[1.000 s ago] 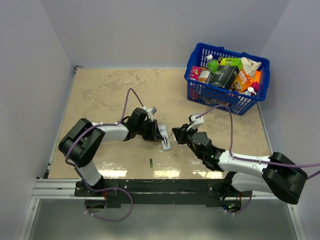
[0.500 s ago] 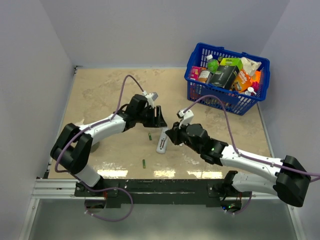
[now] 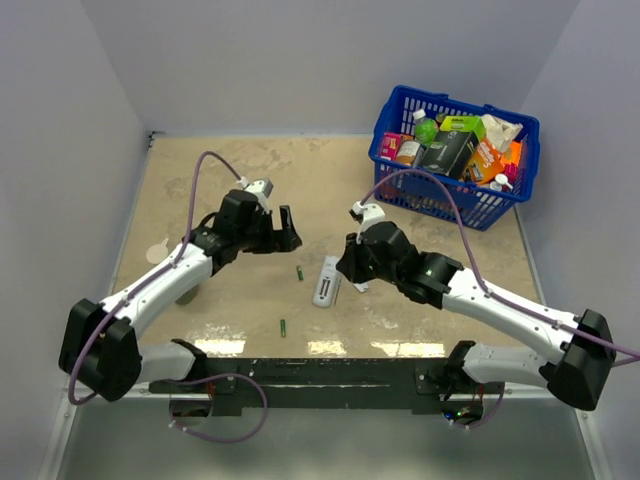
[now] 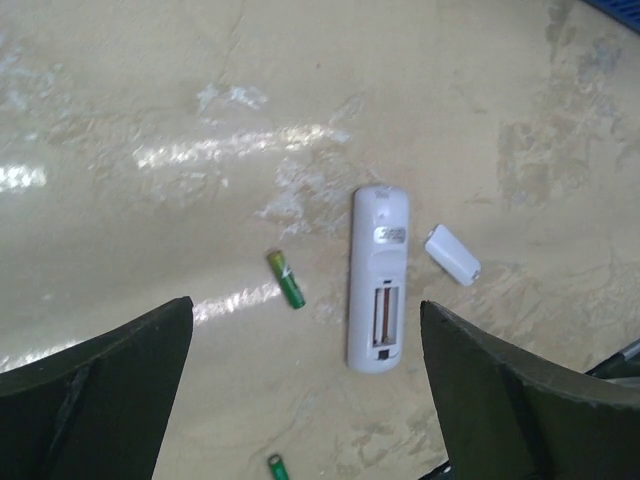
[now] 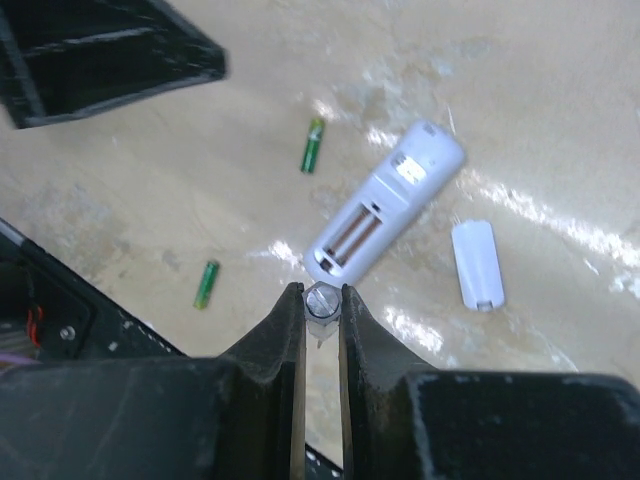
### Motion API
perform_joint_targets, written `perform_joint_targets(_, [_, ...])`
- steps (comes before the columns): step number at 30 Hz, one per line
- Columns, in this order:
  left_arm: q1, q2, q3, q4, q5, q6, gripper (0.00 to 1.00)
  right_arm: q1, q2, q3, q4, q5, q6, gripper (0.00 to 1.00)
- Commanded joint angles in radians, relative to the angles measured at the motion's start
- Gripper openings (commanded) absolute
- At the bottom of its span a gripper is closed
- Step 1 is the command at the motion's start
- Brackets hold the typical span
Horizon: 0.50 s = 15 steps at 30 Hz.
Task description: Unload the batteries from the remote control
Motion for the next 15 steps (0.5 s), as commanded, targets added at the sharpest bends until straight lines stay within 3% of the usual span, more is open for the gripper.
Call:
perform_joint_targets(1, [0.016,-0.109,-0.095,-0.096,-0.093,0.019,1.0,-0.042,0.041,0.072,-0.247,-0.099,0.014,0.0])
perform_joint_targets(9, [0.021,-0.259,-0.218,-0.03,0.003,0.065,1.0,-0.079,0.172,0.017,-0.172,-0.156,0.031,0.02])
perform_joint_targets(15, [0.021,-0.296,-0.245,-0.004,0.08,0.111,1.0,-0.115,0.294,0.003,-0.1,-0.144,0.037,0.1])
